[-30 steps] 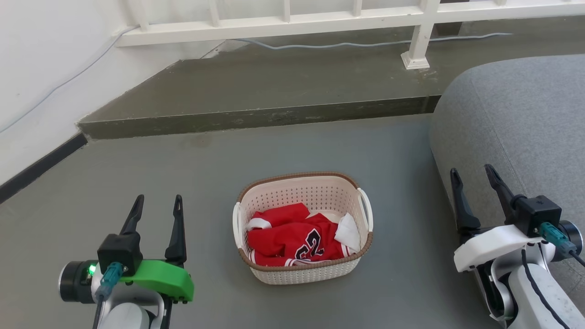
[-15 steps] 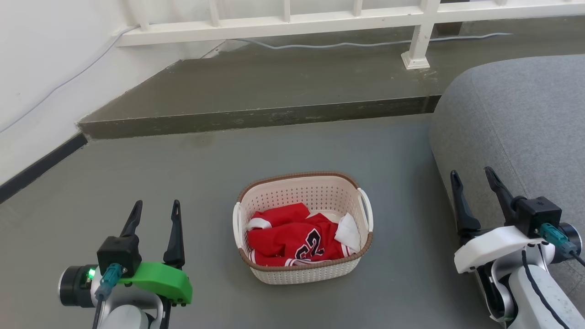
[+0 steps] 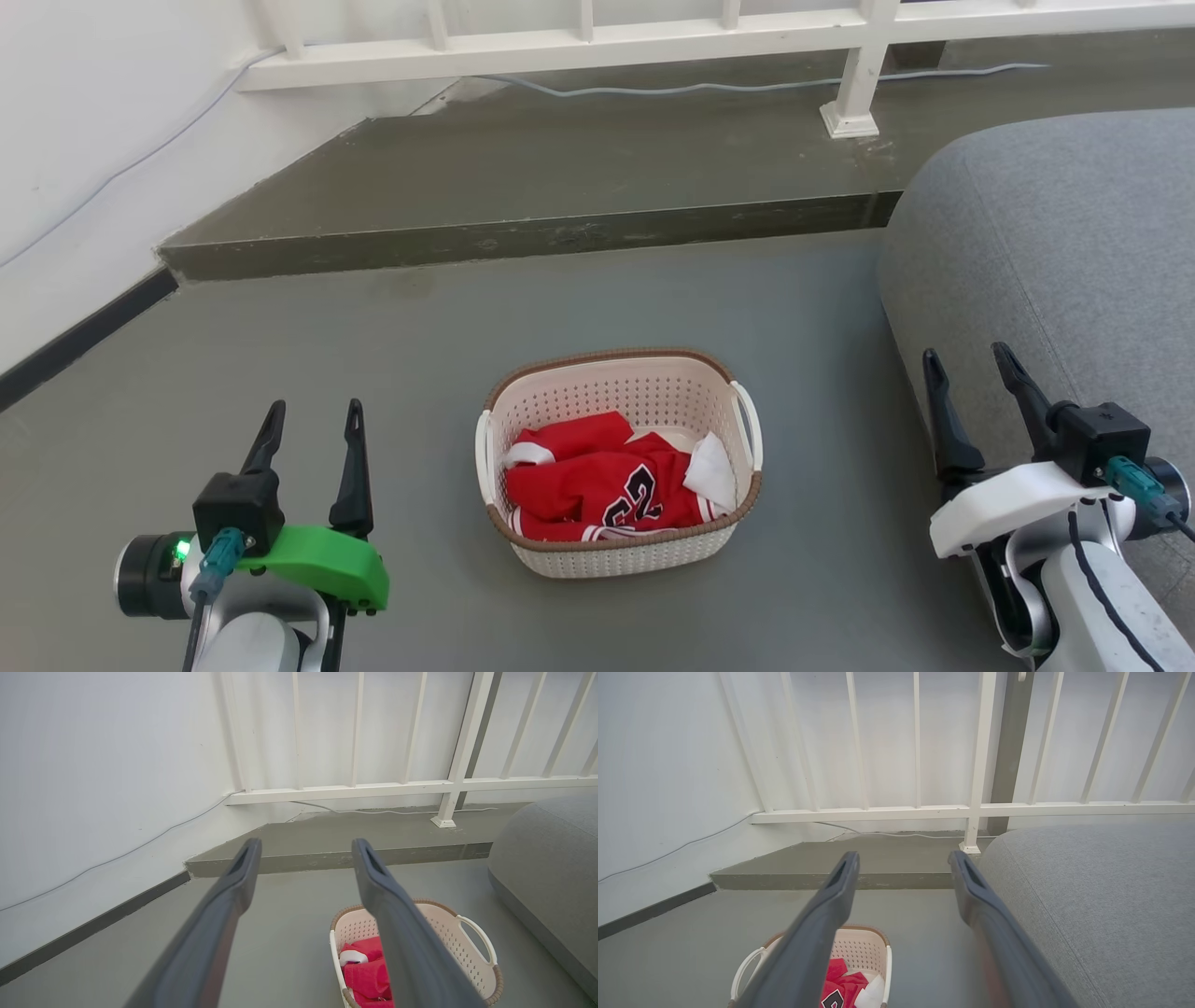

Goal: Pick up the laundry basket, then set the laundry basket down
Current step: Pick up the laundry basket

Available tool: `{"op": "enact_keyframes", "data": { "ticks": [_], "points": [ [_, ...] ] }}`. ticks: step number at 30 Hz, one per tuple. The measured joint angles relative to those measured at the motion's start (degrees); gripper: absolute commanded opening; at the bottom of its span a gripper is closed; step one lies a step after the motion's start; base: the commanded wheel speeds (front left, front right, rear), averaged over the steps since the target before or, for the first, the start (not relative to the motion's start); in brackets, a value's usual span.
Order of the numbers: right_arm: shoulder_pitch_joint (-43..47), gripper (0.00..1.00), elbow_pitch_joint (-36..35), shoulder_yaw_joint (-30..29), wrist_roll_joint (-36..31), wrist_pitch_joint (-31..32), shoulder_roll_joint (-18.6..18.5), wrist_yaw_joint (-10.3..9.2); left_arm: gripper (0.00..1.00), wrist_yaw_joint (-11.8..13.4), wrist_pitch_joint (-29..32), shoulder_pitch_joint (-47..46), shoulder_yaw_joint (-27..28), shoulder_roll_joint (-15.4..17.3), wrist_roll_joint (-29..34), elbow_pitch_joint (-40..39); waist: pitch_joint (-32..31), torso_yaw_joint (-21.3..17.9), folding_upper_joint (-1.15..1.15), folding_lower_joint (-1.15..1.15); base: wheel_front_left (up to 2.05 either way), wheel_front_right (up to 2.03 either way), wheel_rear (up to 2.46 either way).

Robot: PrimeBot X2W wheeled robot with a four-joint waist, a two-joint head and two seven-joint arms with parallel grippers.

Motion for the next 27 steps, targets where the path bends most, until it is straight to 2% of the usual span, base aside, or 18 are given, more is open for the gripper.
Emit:
{"op": "enact_keyframes", "data": {
  "ticks": [11, 27],
  "points": [
    [-0.04, 1.00, -0.56, -0.87, -0.09, 0.00, 0.27, 0.43, 1.00, -0.07, 0.00, -1.06, -0.18, -0.26, 0.01, -0.87, 3.03, -0.05, 0.00, 0.00, 0.00, 0.00, 0.00],
    [-5.25, 1.00, -1.75, -2.63, -0.42, 0.00, 0.10, 0.71, 1.00, -0.05, 0.00, -5.97, -0.63, -1.20, 0.20, -2.41, 13.33, 0.15, 0.00, 0.00, 0.00, 0.00, 0.00]
  ]
}}
